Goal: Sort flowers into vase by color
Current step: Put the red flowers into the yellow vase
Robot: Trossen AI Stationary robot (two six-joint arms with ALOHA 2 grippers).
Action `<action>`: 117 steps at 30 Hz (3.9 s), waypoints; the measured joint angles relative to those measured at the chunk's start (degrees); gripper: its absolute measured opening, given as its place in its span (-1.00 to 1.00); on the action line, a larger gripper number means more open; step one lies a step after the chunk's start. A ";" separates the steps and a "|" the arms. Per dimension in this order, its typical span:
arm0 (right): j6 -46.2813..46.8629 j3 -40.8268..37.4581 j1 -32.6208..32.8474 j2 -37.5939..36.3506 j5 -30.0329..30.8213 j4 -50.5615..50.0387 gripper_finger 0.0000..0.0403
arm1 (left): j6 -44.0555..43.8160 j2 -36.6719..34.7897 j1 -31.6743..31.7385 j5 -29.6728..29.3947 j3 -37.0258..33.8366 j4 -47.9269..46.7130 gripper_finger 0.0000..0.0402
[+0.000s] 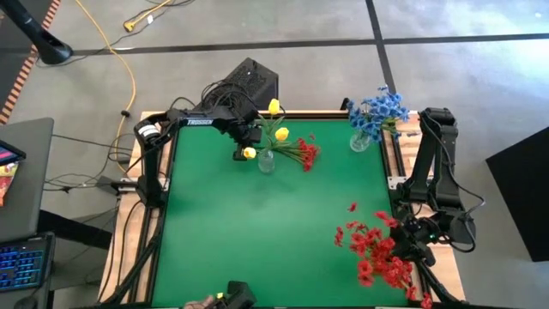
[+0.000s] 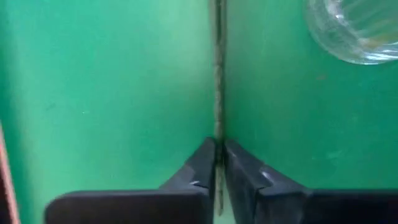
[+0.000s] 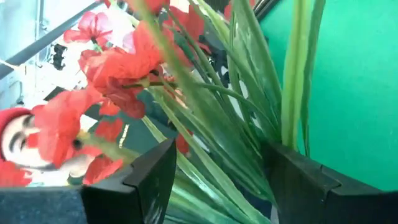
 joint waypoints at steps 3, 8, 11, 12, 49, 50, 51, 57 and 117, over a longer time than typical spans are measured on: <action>0.03 -0.01 -0.37 0.00 -0.18 0.02 0.31 | -1.29 -0.40 0.13 0.27 1.38 -0.70 -0.96; 0.19 -0.01 -0.27 0.00 -0.22 -0.01 0.31 | -1.47 -2.04 0.31 -1.29 5.52 -3.87 -0.99; 0.20 -0.01 -0.27 0.00 -0.22 0.03 0.31 | -0.54 -4.65 0.28 -2.20 8.64 -5.78 -1.00; 0.19 -0.01 -0.27 -0.02 -0.22 0.10 0.31 | -0.10 -5.38 0.24 -2.13 9.42 -6.95 -1.00; 22.64 0.02 -6.00 -7.00 -5.78 -24.61 0.31 | -20.51 -33.91 -10.78 -9.58 25.69 -4.19 -1.00; 21.92 0.00 -7.14 -7.18 -4.97 -24.71 0.31 | -20.32 -33.89 -11.53 -10.35 25.68 -4.18 -1.00; 21.68 -0.01 -8.29 -7.23 -4.73 -24.36 0.31 | -19.87 -33.85 -12.16 -10.96 25.68 -4.13 -1.00; 14.93 -0.01 -11.99 -6.64 -16.77 -17.41 0.31 | -18.57 -33.72 -13.66 -12.92 25.68 -3.99 -1.00; 17.03 -0.01 -13.45 -17.92 -27.15 -9.18 0.31 | -27.92 -22.18 3.62 -6.23 25.65 -17.56 -0.47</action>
